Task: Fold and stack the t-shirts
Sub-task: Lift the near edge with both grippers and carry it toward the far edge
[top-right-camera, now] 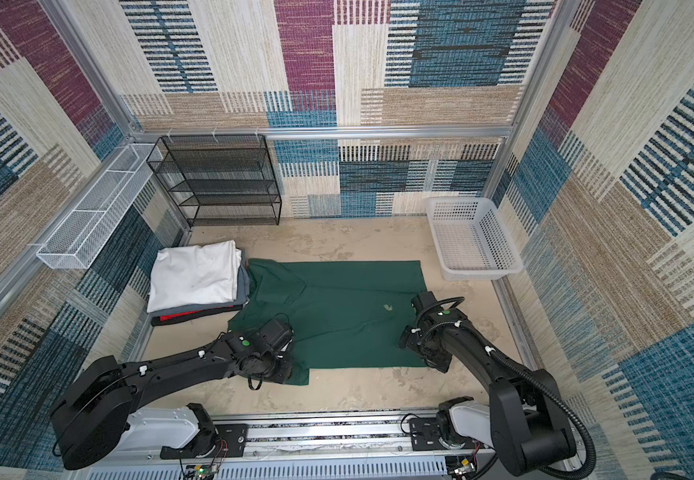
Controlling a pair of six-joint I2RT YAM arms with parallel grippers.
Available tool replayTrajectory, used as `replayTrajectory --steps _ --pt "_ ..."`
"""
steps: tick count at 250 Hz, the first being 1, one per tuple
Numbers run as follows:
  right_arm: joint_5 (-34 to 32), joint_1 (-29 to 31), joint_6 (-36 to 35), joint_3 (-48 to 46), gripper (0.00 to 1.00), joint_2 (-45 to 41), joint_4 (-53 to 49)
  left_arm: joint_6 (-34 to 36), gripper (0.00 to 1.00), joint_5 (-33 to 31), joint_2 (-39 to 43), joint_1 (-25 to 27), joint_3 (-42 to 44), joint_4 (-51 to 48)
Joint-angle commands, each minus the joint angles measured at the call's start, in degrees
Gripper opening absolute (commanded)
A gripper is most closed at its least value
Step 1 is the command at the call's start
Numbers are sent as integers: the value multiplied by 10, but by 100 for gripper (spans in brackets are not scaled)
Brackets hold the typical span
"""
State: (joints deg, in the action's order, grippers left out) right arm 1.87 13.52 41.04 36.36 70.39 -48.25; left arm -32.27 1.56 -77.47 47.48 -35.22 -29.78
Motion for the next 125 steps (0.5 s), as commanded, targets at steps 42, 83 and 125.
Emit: replayTrajectory --steps 42,83,125 --pt "2 0 -2 -27 99 14 43 -12 0 -25 -27 1 -10 -74" --pt "-10 0 -2 -23 100 18 44 -11 0 -91 32 -4 -32 -144" --pt "-12 0 0 -26 96 14 50 -32 0 -98 78 -25 -21 -157"
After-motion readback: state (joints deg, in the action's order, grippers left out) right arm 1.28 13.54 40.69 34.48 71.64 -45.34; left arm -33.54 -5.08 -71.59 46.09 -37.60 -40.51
